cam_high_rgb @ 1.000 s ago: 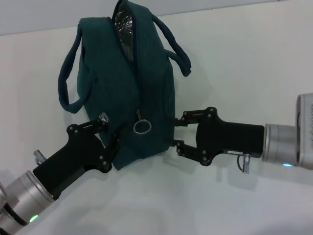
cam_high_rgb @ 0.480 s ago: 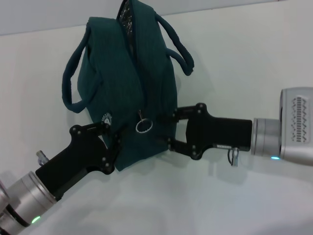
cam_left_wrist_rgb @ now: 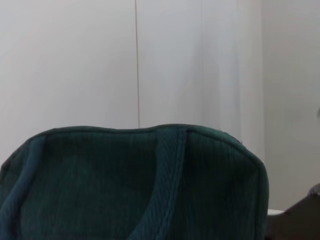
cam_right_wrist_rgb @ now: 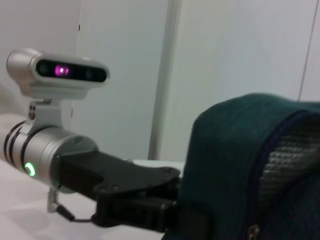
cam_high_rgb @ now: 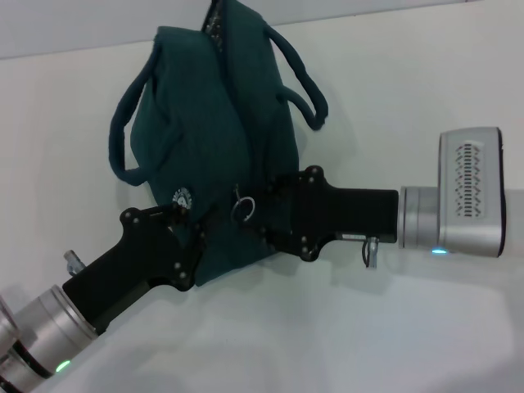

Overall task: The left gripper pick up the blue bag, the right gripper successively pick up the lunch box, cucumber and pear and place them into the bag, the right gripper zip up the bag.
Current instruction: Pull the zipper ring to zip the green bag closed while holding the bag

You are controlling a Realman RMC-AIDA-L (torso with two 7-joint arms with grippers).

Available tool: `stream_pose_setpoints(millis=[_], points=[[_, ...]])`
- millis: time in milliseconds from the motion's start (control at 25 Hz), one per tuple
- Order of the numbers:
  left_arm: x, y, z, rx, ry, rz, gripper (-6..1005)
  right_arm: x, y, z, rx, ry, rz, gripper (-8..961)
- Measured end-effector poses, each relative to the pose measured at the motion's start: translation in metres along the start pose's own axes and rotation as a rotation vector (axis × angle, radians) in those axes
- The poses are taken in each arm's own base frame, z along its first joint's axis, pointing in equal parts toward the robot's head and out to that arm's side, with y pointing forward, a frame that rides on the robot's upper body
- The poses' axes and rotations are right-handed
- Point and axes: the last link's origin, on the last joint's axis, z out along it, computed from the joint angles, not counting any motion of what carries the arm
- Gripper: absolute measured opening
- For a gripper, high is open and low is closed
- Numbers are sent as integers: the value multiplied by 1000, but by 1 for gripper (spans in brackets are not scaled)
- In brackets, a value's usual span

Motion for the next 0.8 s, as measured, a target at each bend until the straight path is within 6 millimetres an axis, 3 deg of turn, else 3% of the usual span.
stream_pose_setpoints(millis=[640, 800], points=[[1, -1, 1, -3, 2, 3, 67, 2, 6, 2, -28, 7, -40, 322], [0, -2, 0, 2, -3, 5, 68, 0, 12, 0, -48, -14, -112, 224]])
